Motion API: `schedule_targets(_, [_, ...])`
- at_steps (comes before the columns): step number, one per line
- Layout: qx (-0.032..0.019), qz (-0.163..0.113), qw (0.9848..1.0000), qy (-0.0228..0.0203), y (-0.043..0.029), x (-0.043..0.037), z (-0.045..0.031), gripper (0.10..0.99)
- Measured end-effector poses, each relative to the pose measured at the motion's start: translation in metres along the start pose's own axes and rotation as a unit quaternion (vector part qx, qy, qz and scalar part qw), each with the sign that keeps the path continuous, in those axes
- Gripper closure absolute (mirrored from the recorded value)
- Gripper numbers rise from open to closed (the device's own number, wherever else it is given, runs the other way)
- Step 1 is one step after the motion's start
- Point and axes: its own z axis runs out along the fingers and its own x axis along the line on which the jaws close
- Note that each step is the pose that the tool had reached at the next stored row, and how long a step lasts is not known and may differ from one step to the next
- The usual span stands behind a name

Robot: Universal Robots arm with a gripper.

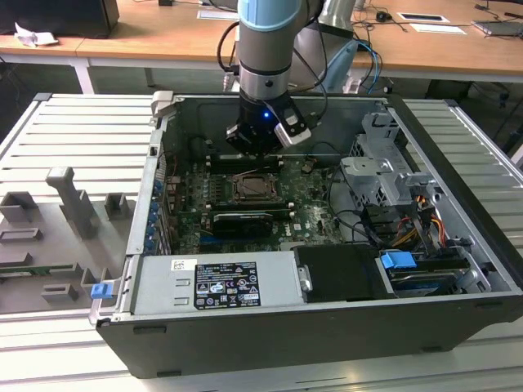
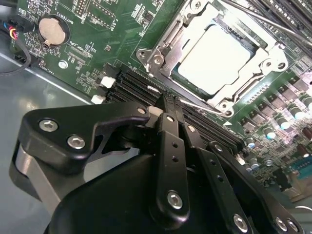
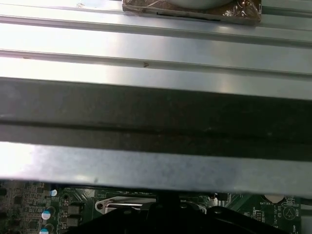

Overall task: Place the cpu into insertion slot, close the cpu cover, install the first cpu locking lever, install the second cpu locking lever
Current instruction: 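Install the first cpu locking lever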

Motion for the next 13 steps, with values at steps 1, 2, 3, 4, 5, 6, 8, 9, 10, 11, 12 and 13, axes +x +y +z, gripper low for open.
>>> schedule_targets(1, [0.0000,0.000,1.0000,0.0000,-0.0001,-0.0004,0.0003,0.980])
schedule_targets(2, [0.0000,0.000,1.0000,0.0000,-0.0002,-0.0009,0.0008,0.980])
schedule_targets(3, [0.0000,0.000,1.0000,0.0000,-0.0002,-0.0013,0.0011,0.980])
schedule_targets(4, [0.0000,0.000,1.0000,0.0000,-0.0003,-0.0022,0.0017,0.980])
schedule_targets(5, [0.0000,0.000,1.0000,0.0000,-0.0005,-0.0030,0.0022,0.980])
schedule_targets(6, [0.0001,0.000,1.0000,0.0000,-0.0005,-0.0036,0.0025,0.980])
schedule_targets(8, [0.0000,0.000,1.0000,0.0000,-0.0006,-0.0043,0.0029,0.980])
schedule_targets(9, [0.0000,0.000,1.0000,0.0000,-0.0007,-0.0051,0.0032,0.980])
schedule_targets(10, [0.0000,0.000,1.0000,0.0000,-0.0008,-0.0057,0.0035,0.980])
schedule_targets(11, [0.0000,0.000,1.0000,0.0000,-0.0008,-0.0061,0.0038,0.980])
schedule_targets(12, [0.0000,0.000,1.0000,-0.0001,-0.0009,-0.0065,0.0040,0.980])
schedule_targets(13, [0.0000,0.000,1.0000,0.0000,-0.0010,-0.0073,0.0045,0.980])
